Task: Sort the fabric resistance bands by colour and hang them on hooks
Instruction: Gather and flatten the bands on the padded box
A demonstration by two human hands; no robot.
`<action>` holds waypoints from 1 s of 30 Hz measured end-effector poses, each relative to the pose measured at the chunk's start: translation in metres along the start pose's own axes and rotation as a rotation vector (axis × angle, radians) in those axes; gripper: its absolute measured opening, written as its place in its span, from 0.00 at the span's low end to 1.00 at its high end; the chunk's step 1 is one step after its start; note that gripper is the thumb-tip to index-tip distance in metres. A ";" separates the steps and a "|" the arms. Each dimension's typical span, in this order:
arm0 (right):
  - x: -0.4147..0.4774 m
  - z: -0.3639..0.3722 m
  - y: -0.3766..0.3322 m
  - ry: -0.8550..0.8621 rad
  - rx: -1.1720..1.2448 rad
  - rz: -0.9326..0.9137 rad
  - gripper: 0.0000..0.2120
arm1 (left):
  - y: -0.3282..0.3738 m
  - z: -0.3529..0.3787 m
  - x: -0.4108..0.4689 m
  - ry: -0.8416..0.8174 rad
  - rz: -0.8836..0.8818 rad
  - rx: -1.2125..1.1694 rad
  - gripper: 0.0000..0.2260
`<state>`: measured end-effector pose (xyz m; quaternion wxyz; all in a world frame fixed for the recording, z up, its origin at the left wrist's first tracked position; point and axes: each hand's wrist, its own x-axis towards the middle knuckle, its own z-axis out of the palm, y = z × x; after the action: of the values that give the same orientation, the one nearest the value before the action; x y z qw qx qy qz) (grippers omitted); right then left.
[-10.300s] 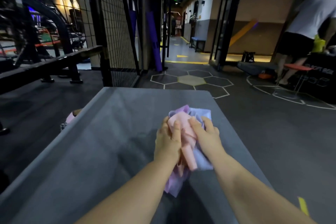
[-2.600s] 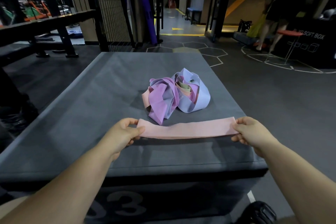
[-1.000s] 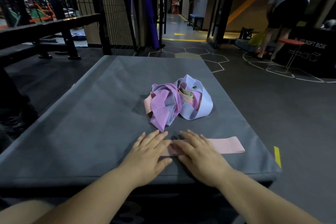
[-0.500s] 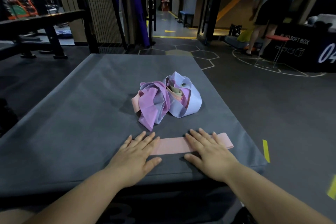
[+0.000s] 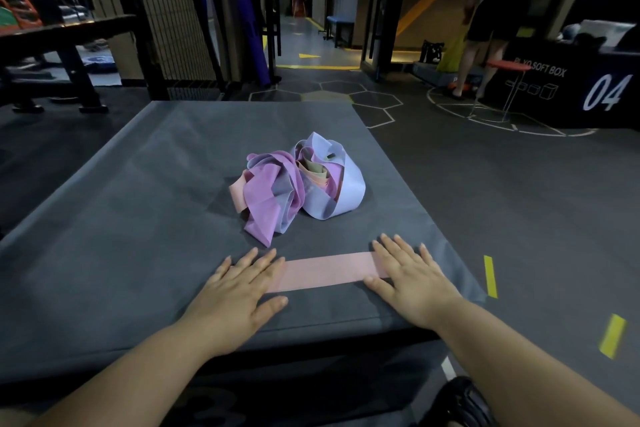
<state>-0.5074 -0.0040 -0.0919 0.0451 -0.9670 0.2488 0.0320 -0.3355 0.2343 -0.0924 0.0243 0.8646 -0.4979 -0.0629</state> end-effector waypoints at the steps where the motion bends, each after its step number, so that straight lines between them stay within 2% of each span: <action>1: 0.000 0.000 0.000 0.002 0.001 0.003 0.65 | 0.000 0.000 0.000 -0.004 -0.001 -0.001 0.54; 4: 0.001 0.000 0.000 -0.013 -0.009 0.010 0.65 | 0.001 -0.001 0.000 -0.013 -0.002 -0.015 0.55; 6: 0.001 -0.002 0.000 -0.032 -0.002 0.010 0.61 | 0.001 -0.002 0.000 -0.013 -0.002 -0.017 0.56; 9: 0.000 -0.006 -0.002 -0.062 -0.005 0.012 0.39 | 0.002 -0.003 0.000 -0.020 -0.002 -0.025 0.56; 11: 0.001 -0.010 -0.005 -0.090 -0.020 0.033 0.30 | 0.001 -0.003 0.000 -0.020 -0.003 -0.032 0.56; 17: 0.008 -0.024 -0.025 -0.054 -0.023 0.003 0.25 | -0.003 -0.002 0.003 -0.007 0.007 -0.109 0.56; 19: 0.009 -0.028 -0.037 0.006 0.021 -0.092 0.25 | -0.005 -0.004 0.003 0.011 -0.010 -0.221 0.50; 21: 0.010 -0.034 -0.053 0.024 0.126 -0.211 0.28 | -0.008 -0.007 0.004 0.109 -0.073 -0.361 0.37; 23: 0.011 -0.036 -0.069 0.027 0.204 -0.308 0.30 | -0.014 -0.008 0.005 0.280 -0.214 -0.419 0.35; 25: 0.013 -0.034 -0.080 0.053 0.213 -0.369 0.24 | -0.020 -0.011 0.005 0.363 -0.383 -0.357 0.29; 26: 0.015 -0.034 -0.086 0.061 0.213 -0.386 0.20 | -0.022 -0.013 0.004 0.344 -0.453 -0.306 0.24; 28: 0.017 -0.034 -0.096 0.056 0.227 -0.406 0.17 | -0.025 -0.016 0.001 0.288 -0.526 -0.227 0.15; 30: 0.020 -0.032 -0.106 0.024 0.254 -0.413 0.17 | -0.027 -0.016 -0.001 0.267 -0.533 -0.219 0.13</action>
<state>-0.4378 0.0755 -0.0538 0.1688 -0.9842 0.0485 -0.0209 -0.3109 0.2480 -0.0788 0.1652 0.9575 -0.2363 -0.0064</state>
